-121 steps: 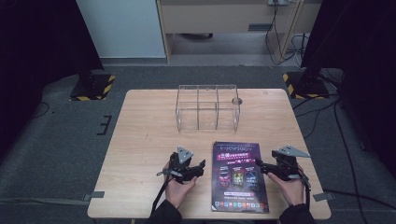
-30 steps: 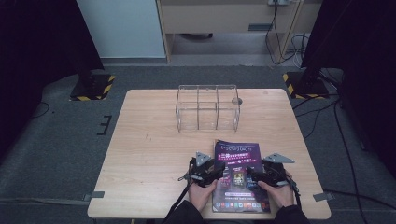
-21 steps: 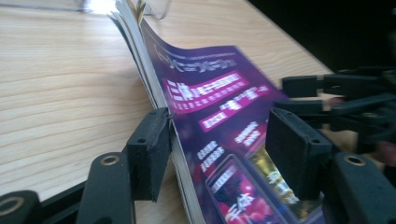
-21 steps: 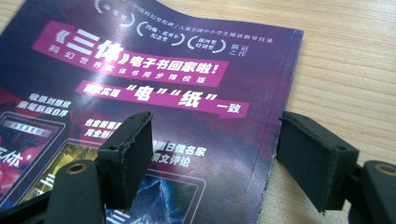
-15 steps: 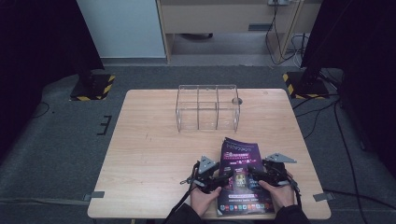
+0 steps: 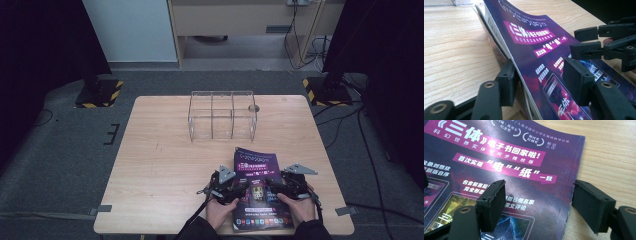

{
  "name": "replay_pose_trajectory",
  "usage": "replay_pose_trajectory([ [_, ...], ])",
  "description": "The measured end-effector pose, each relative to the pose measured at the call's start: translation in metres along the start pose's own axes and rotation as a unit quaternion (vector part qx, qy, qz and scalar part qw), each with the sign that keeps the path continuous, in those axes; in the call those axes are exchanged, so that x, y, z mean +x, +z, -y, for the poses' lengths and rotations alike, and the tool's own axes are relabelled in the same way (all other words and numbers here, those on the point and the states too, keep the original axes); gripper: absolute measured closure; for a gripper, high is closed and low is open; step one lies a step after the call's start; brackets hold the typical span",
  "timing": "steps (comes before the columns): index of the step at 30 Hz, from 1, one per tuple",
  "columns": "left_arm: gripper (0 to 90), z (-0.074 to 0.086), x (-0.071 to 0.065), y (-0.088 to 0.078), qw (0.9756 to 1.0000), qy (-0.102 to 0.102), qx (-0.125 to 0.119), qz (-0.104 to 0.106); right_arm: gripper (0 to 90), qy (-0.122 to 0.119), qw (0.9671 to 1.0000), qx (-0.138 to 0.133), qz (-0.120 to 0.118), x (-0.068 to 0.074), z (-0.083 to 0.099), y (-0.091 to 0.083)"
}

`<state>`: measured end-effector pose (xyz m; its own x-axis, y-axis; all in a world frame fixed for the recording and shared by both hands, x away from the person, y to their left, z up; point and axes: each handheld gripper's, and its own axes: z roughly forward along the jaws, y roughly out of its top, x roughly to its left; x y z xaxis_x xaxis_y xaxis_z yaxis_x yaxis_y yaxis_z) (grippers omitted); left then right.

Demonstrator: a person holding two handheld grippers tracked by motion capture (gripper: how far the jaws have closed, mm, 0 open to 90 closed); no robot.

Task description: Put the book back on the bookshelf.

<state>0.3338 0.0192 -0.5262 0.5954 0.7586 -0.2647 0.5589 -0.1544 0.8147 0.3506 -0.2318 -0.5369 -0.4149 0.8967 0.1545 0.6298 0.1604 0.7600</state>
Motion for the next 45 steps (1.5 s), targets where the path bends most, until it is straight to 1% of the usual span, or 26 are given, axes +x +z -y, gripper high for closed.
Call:
replay_pose_trajectory([
  [1,47.7,-0.001,0.0,0.0,1.0,-0.002,0.002,-0.003,26.9,0.0,1.0,0.0,0.0,0.0,0.0,0.0],
  [3,53.1,-0.002,0.0,0.0,0.9999,-0.002,0.005,-0.01,26.9,-0.001,1.0,0.0,0.0,0.0,0.0,0.0],
  [4,56.2,-0.003,0.001,0.0,0.9998,-0.002,0.008,-0.016,26.9,-0.002,1.0,0.0,0.0,0.0,0.0,0.0],
  [5,60.4,-0.003,0.001,0.0,0.9997,-0.007,0.01,-0.021,26.9,0.001,1.0,0.001,0.0,0.0,0.0,0.0],
  [7,66.4,-0.004,0.002,-0.001,0.9995,-0.01,0.014,-0.028,26.9,0.0,1.0,0.0,0.0,0.0,0.0,0.0],
  [8,69.5,-0.004,0.002,-0.001,0.9993,-0.008,0.015,-0.034,26.9,0.0,1.0,0.0,0.0,0.0,0.0,0.0],
  [11,73.4,-0.005,0.001,-0.001,0.9992,-0.005,0.014,-0.038,27.0,-0.001,1.0,0.0,0.0,0.0,0.0,0.0],
  [13,75.4,-0.006,-0.001,-0.002,0.999,0.001,0.015,-0.042,27.0,0.001,1.0,-0.003,-0.002,-0.001,0.0,0.0],
  [16,79.1,-0.007,-0.002,-0.003,0.9994,-0.004,0.007,-0.035,26.4,0.005,1.0,-0.002,-0.007,-0.002,0.0,0.0],
  [18,80.5,-0.008,-0.002,-0.006,0.9996,-0.006,0.0,-0.026,25.5,0.004,0.9999,-0.002,-0.01,-0.002,0.0,0.0],
  [21,82.5,-0.011,0.0,-0.009,0.9998,-0.016,-0.014,-0.006,25.3,0.004,0.9998,-0.002,-0.017,-0.003,0.0,-0.001],
  [26,84.6,-0.015,-0.001,-0.014,0.9993,-0.015,-0.032,0.006,24.6,0.0,0.9995,-0.011,-0.031,-0.004,-0.001,-0.005],
  [30,84.9,-0.017,0.0,-0.018,0.9989,-0.013,-0.045,0.003,24.1,-0.002,0.9993,-0.01,-0.036,-0.005,-0.001,-0.007],
  [33,85.0,-0.018,0.001,-0.021,0.9987,-0.017,-0.048,0.007,23.5,0.008,0.9991,-0.009,-0.042,-0.006,-0.001,-0.007],
  [34,85.1,-0.019,0.002,-0.022,0.9986,-0.015,-0.051,0.004,23.4,0.008,0.9989,-0.009,-0.046,-0.007,-0.001,-0.008],
  [35,85.0,-0.019,0.002,-0.022,0.9986,-0.017,-0.05,0.007,23.2,0.009,0.9988,-0.009,-0.047,-0.007,-0.001,-0.008],
  [40,85.0,-0.021,0.002,-0.024,0.9987,-0.015,-0.048,0.004,23.1,0.01,0.9986,-0.006,-0.052,-0.007,-0.001,-0.007],
  [43,85.0,-0.022,0.001,-0.024,0.999,-0.009,-0.045,-0.001,22.9,0.011,0.9985,-0.004,-0.054,-0.007,-0.001,-0.006],
  [45,85.1,-0.022,0.0,-0.025,0.999,-0.004,-0.044,-0.008,22.9,0.009,0.9985,-0.003,-0.055,-0.007,0.0,-0.006],
])
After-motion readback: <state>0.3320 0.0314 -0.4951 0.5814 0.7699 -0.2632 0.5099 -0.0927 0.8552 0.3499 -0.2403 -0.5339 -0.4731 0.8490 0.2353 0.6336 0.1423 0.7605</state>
